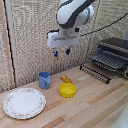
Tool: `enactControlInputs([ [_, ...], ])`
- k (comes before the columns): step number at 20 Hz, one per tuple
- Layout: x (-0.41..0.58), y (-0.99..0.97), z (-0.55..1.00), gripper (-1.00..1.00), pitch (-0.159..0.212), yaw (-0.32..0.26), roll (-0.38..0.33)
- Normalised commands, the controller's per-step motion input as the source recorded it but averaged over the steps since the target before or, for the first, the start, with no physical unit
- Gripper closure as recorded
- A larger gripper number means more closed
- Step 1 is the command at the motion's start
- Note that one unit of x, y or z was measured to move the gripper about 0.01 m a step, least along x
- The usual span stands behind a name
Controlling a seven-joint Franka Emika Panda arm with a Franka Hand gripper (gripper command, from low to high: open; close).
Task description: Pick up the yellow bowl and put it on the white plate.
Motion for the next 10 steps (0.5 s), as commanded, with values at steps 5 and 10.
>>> enactControlInputs([
  [5,-0.648,-0.39,-0.34,-1.0,-0.003,-0.009,0.0],
  [10,-0.636,-0.38,-0.27,-1.0,0.0,-0.007,0.0],
])
